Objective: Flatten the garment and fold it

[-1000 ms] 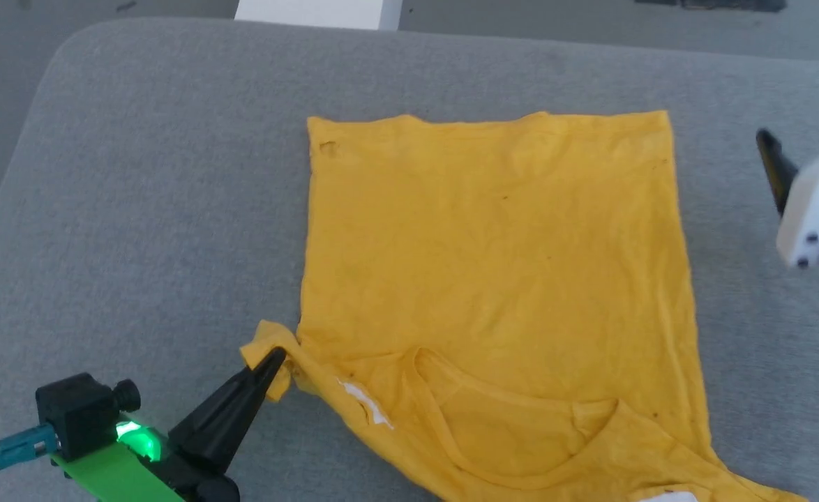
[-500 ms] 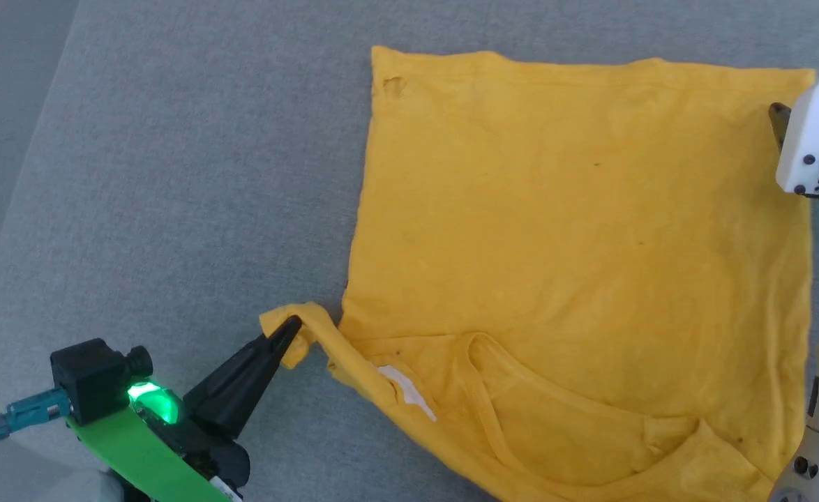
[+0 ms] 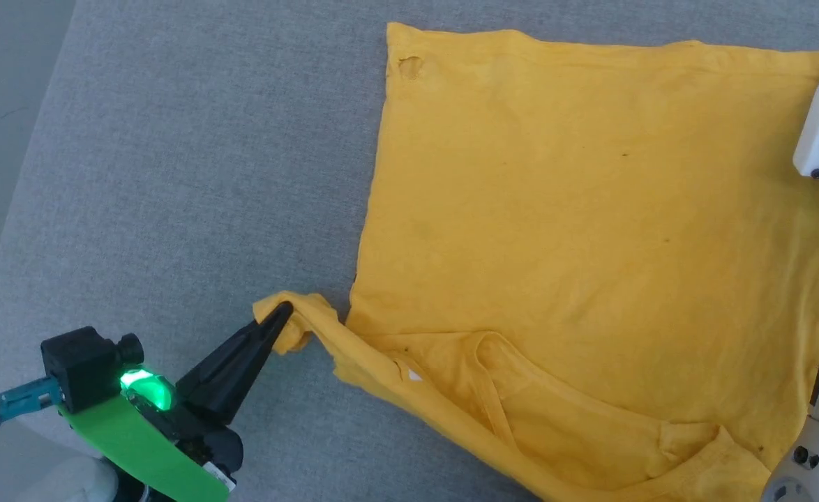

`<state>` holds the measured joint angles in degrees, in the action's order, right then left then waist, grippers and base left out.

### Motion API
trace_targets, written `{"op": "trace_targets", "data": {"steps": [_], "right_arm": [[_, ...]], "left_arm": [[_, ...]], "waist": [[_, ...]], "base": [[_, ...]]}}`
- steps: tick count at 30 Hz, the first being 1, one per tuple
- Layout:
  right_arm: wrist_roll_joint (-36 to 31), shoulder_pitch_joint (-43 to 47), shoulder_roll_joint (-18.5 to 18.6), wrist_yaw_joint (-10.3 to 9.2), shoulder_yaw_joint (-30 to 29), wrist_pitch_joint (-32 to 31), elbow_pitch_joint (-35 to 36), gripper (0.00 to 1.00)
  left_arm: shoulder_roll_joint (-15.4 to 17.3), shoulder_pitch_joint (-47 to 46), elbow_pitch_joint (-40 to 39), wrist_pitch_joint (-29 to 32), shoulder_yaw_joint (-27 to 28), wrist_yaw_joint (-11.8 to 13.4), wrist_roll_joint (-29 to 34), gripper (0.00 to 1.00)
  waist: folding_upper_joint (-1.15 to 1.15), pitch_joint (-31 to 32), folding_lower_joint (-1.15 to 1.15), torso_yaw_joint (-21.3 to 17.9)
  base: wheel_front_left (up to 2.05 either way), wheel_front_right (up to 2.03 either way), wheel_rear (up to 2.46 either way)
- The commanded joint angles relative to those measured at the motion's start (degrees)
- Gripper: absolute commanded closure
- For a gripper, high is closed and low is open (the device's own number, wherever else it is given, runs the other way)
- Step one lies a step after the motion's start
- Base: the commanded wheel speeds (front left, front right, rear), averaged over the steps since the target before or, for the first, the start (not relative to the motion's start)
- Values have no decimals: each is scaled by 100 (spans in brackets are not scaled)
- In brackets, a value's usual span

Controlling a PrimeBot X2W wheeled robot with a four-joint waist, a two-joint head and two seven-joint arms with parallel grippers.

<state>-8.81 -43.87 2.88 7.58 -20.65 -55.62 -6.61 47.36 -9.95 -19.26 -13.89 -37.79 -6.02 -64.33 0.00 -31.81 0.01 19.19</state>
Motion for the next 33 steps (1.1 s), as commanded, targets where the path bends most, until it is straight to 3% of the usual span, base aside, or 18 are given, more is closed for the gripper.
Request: {"op": "trace_targets", "data": {"steps": [1, 10, 19, 25, 29, 33], "right_arm": [[59, 131, 2, -9, 24, 62, -66, 100], [859, 1025, 60, -9, -62, 722, 507, 100], [1598, 3308, 62, -9, -1008, 1264, 1394, 100], [2240, 4822, 5, -9, -1163, 1576, 1465, 100], [2862, 5778, 2, -9, -1047, 1529, 1201, 100], [3047, 6526, 1, -9, -839, 1445, 1104, 100]], "left_arm": [[8, -62, 2, -44, 39, -30, 81, 100], [116, 252, -266, -66, 168, 324, 142, 100], [215, 674, -348, -75, 225, 762, 136, 100], [266, 910, -177, -37, 133, 1145, 326, 100], [255, 1015, -174, 43, 25, 1294, 383, 100], [254, 1134, -208, 59, -18, 1367, 359, 100]], "waist": [[0, 186, -1, -179], [0, 861, -1, -732], [0, 1524, -1, -1189], [0, 1897, -1, -1475], [0, 2048, -1, -1617], [0, 2150, -1, -1739]], "base": [[0, 0, 0], [0, 0, 0], [0, 0, 0], [0, 0, 0], [0, 0, 0], [0, 0, 0]]}}
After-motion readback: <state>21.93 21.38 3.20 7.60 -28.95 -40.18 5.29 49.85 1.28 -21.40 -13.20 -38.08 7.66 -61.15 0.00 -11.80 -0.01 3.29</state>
